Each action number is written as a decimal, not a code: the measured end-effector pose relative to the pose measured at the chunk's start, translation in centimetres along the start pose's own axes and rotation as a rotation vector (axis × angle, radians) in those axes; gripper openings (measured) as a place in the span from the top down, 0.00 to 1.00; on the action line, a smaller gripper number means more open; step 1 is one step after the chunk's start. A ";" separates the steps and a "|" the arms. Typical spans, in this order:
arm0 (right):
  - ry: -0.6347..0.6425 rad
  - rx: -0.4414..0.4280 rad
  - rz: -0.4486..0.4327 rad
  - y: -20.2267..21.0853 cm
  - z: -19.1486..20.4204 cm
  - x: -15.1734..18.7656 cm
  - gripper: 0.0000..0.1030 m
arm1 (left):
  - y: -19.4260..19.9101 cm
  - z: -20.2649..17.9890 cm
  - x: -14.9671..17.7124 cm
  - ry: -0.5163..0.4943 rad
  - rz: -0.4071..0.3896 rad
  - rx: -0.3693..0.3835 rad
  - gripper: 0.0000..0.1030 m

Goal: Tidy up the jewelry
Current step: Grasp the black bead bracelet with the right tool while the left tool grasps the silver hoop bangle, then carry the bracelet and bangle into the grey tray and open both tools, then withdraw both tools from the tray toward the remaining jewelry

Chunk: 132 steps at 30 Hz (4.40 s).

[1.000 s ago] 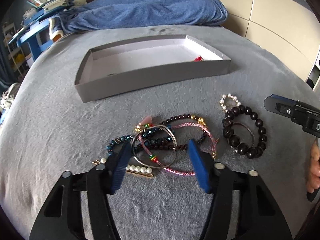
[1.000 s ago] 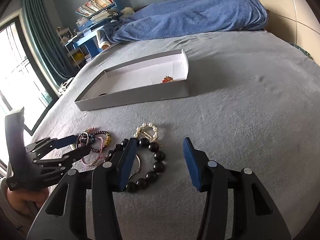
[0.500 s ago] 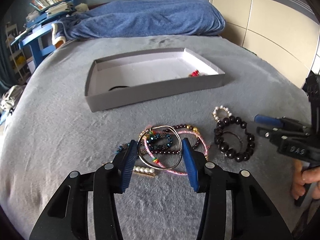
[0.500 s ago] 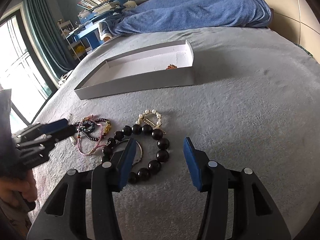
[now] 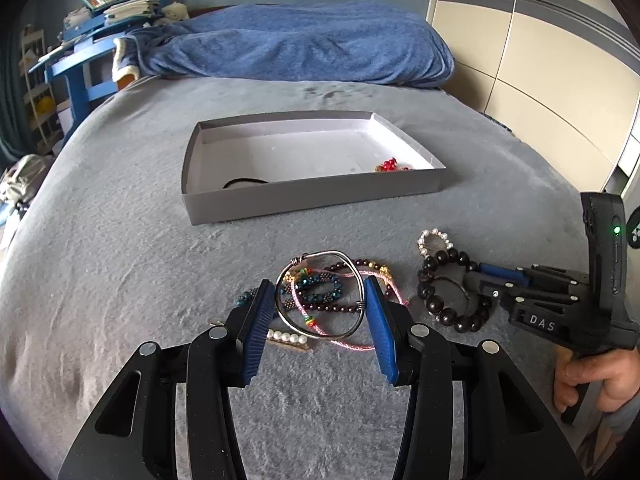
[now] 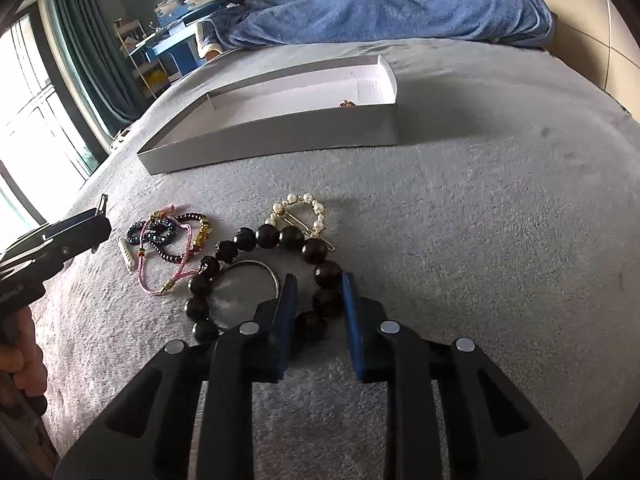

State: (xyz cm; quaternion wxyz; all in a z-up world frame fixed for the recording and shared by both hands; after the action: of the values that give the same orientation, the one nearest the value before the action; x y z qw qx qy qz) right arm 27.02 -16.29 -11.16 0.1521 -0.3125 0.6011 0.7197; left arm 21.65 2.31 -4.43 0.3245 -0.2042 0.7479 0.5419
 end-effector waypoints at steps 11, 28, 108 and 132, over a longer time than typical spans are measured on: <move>0.042 -0.021 -0.038 0.9 1.0 -0.8 0.86 | 0.1 0.0 -0.1 -0.002 -0.007 -0.003 0.54; 0.017 -0.134 -0.267 7.8 2.2 -6.0 0.86 | 0.7 0.3 -1.2 0.006 -0.041 -0.007 0.54; 0.078 -0.088 -0.091 -8.4 3.4 -16.7 0.60 | -12.9 8.3 -12.0 -0.009 0.099 -0.052 0.35; 0.023 -0.065 -0.123 0.1 1.4 -10.0 0.52 | -3.1 1.9 -2.0 -0.006 0.087 -0.013 0.30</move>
State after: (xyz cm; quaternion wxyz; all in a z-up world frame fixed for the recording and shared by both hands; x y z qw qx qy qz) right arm 34.16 -13.35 -4.69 0.1786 -0.3619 0.5587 0.7246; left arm 25.62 2.99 -5.52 0.3015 -0.1719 0.7514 0.5612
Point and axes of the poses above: each gripper's, at about its wrist camera, not at the fingertips, and y roughly against the way its jaws point, z to its left, x to its underside, the point moved 10 cm from there along -y, roughly the way its jaws point, and after that the axes turned 8 degrees about x, right-handed, at the moved point
